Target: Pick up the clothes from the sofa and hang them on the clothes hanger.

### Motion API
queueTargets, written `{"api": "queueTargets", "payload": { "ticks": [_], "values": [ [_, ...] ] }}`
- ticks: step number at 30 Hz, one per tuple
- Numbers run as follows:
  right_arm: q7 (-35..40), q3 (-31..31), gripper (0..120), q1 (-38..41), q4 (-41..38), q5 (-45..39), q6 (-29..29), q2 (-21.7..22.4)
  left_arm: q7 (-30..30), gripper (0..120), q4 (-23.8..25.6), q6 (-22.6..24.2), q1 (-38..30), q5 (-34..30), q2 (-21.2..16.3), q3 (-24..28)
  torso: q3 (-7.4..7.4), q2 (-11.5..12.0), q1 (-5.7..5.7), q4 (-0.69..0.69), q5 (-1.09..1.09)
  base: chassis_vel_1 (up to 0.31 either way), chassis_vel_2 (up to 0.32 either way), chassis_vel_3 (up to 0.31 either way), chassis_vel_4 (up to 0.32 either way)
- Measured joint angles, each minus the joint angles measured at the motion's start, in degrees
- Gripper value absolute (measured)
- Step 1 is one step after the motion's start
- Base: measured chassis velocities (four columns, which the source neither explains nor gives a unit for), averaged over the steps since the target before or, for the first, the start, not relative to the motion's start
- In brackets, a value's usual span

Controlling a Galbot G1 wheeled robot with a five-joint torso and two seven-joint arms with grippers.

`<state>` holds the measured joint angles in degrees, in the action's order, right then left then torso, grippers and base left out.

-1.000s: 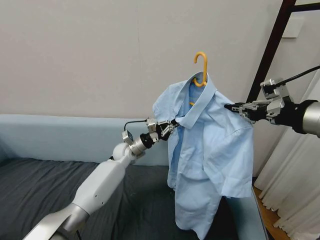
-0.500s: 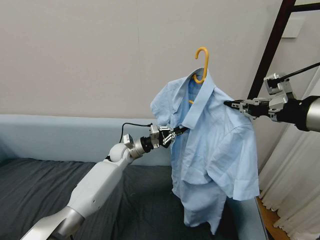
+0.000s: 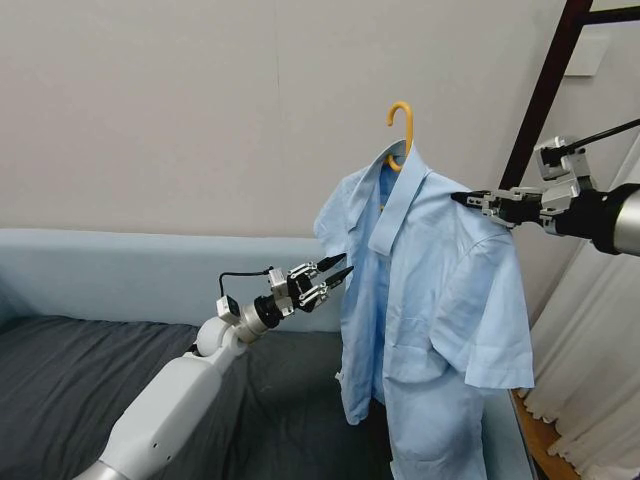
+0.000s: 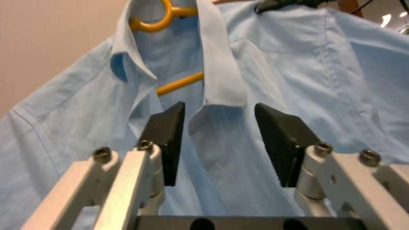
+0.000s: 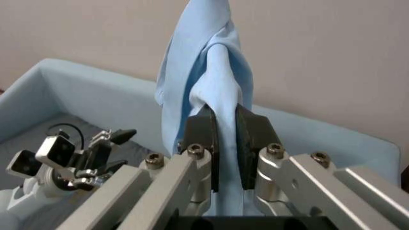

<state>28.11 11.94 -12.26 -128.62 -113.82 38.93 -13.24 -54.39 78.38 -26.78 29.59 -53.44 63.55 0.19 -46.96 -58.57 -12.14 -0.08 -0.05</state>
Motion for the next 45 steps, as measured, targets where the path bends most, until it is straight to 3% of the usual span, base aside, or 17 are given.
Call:
{"api": "queueTargets", "payload": {
  "ticks": [4, 8, 9, 13, 15, 18, 19, 23, 26, 39, 42, 44, 45],
  "values": [
    [-0.03, 0.13, 7, -0.09, 0.41, -0.14, -0.36, -0.23, -0.98, 66, 1.00, 0.00, 0.66, -1.72, -0.92, -0.96, 0.00, 0.00, 0.00, -0.01, 0.00, 0.000, 0.000, 0.000, 0.000],
    [0.50, 3.02, 7, -2.67, 0.88, -0.23, -1.02, -0.25, -3.63, 85, 1.68, -0.31, 4.77, -3.17, -2.01, -5.66, 0.00, 0.00, 0.00, 0.01, 0.00, 0.000, 0.000, 0.000, 0.000],
    [0.50, 3.02, 7, -2.67, 0.88, -0.23, -1.02, -0.25, -3.63, 85, 1.68, -0.31, 4.77, -3.17, -2.01, -5.66, 0.00, 0.00, 0.00, 0.01, 0.00, 0.000, 0.000, 0.000, 0.000],
    [3.50, 9.66, 7, -7.45, -0.19, -1.80, -1.43, 0.48, 1.09, 98, 0.22, -1.45, 10.93, -0.72, -2.93, -11.25, 0.00, 0.00, 0.00, 0.00, -0.01, 0.000, 0.000, 0.000, 0.000],
    [5.23, 10.58, 7, -7.67, -0.39, -2.86, -1.36, 0.63, 3.07, 100, -0.02, -1.70, 12.50, 0.11, -3.05, -12.47, 0.00, -0.01, 0.00, 0.01, 0.01, 0.000, 0.000, 0.000, 0.000],
    [11.68, 12.79, 7, -7.82, -0.68, -5.32, -2.04, 1.19, 12.17, 100, -0.09, -2.77, 17.16, 3.81, -2.87, -15.42, 0.00, 0.00, 0.00, 0.03, -0.02, 0.000, 0.000, 0.000, 0.000],
    [11.68, 12.79, 7, -7.82, -0.68, -5.32, -2.04, 1.19, 12.17, 100, -0.09, -2.77, 17.16, 3.81, -2.87, -15.42, 0.00, 0.00, 0.00, 0.03, -0.02, 0.000, 0.000, 0.000, 0.000],
    [22.21, 15.60, 7, -7.96, -0.74, -6.37, -5.24, 1.88, 25.41, 100, 0.82, -3.76, 21.69, 9.11, -0.69, -17.90, 0.00, 0.00, 0.00, 0.00, -0.01, 0.000, 0.000, 0.000, 0.000],
    [26.42, 17.21, 7, -8.28, -0.53, -7.08, -6.53, 2.22, 29.79, 100, 1.62, -3.78, 22.91, 11.34, 0.30, -18.57, 0.00, 0.00, 0.00, -0.01, 0.01, 0.000, 0.000, 0.000, 0.000],
    [31.29, 19.06, 7, -7.47, 1.22, 1.91, -9.46, 4.72, 37.06, 100, 6.44, -2.77, 26.66, 15.86, 2.81, -20.47, 0.01, -0.01, 0.00, 0.00, 0.00, 0.000, 0.000, 0.000, 0.000],
    [30.75, 17.16, 7, -7.64, 3.58, 7.47, -9.68, 4.44, 38.76, 100, 8.16, -2.49, 27.81, 16.82, 3.32, -20.90, 0.00, 0.00, 0.00, 0.00, 0.01, 0.000, 0.000, 0.000, 0.000],
    [28.87, 12.46, 7, -8.86, 9.35, 20.06, -10.25, 1.65, 39.89, 100, 9.68, -2.25, 29.31, 17.48, 3.76, -21.77, 0.00, 0.00, 0.00, 0.02, 0.02, 0.000, 0.000, 0.000, 0.000],
    [28.41, 11.76, 7, -9.28, 10.71, 22.00, -10.40, 0.98, 39.98, 100, 9.75, -2.23, 29.33, 17.49, 3.81, -21.78, -0.01, 0.00, 0.00, 0.03, 0.02, 0.000, 0.000, 0.000, 0.000]
  ]
}}
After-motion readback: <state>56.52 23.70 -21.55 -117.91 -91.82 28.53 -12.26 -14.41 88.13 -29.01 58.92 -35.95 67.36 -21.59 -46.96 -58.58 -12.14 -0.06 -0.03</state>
